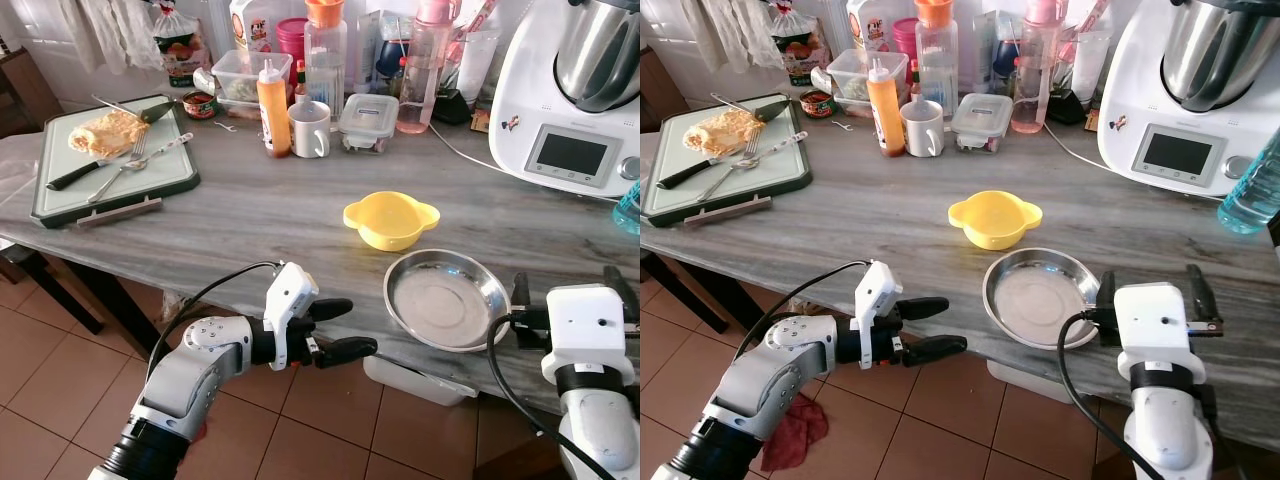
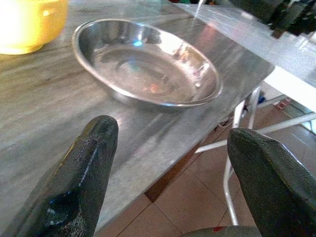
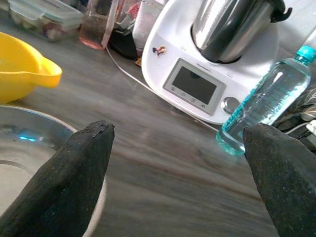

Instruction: Setting the table

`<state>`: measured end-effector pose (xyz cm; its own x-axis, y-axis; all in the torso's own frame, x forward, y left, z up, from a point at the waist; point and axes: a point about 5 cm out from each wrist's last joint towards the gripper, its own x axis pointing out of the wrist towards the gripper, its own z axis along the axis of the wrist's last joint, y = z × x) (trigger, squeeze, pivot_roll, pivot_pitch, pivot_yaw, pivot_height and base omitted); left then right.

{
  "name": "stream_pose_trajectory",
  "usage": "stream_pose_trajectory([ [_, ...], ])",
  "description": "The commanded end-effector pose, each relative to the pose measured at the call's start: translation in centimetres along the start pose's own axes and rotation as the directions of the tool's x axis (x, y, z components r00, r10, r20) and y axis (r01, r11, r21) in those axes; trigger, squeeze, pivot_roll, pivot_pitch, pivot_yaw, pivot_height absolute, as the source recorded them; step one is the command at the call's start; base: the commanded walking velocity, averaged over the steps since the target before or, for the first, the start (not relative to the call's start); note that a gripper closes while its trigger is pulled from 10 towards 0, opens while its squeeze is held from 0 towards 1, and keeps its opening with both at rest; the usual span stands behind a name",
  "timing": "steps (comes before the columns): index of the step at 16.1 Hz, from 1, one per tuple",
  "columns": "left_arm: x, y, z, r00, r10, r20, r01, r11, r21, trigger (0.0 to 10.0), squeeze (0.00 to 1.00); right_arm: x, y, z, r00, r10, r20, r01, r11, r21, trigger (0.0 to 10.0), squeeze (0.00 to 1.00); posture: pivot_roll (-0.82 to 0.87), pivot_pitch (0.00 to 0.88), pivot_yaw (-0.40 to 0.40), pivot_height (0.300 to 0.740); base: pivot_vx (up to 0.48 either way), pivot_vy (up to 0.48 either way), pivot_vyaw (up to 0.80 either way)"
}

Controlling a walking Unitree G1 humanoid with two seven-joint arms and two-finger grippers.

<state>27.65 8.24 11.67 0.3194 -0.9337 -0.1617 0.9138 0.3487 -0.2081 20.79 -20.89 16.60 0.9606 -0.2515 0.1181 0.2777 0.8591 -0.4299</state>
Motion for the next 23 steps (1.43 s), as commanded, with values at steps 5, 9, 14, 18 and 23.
stream_pose_trajectory([
  [5, -1.6, 3.3, 1.9, 0.956, 0.259, 0.138, -0.268, 0.963, 0.045, 10.0, 0.00, -0.9, 1.4, 1.3, 0.997, 0.049, 0.066, -0.054, 0.995, 0.080, 10.0, 1.00, 0.00, 0.061, 0.019, 0.740, 0.000, 0.000, 0.00],
  [9, -3.1, 4.9, 3.2, 0.862, 0.446, 0.242, -0.470, 0.881, 0.052, 10.0, 0.00, -1.4, 3.5, 2.3, 0.982, 0.159, 0.106, -0.174, 0.973, 0.151, 10.0, 1.00, 0.01, 0.057, 0.010, 0.740, 0.000, 0.000, 0.00],
  [14, -4.0, 3.7, 1.7, 0.790, 0.550, 0.272, -0.579, 0.815, 0.031, 10.0, 0.00, -3.5, 5.6, 2.0, 0.970, 0.224, 0.092, -0.236, 0.962, 0.137, 10.0, 0.68, 0.02, 0.059, 0.009, 0.740, 0.000, 0.000, 0.00],
  [18, -4.2, 3.4, 2.4, 0.726, 0.616, 0.307, -0.653, 0.757, 0.023, 10.0, 0.00, -4.0, 5.7, 1.8, 0.980, 0.186, 0.066, -0.194, 0.967, 0.163, 10.0, 0.00, 0.03, 0.060, 0.005, 0.740, 0.000, 0.000, 0.00],
  [23, -3.3, 3.2, 1.3, 0.734, 0.627, 0.261, -0.652, 0.758, 0.013, 10.0, 0.00, -4.3, 5.8, 0.6, 0.984, 0.176, 0.022, -0.177, 0.968, 0.178, 10.0, 0.00, 0.02, 0.055, 0.009, 0.740, 0.000, 0.000, 0.00],
])
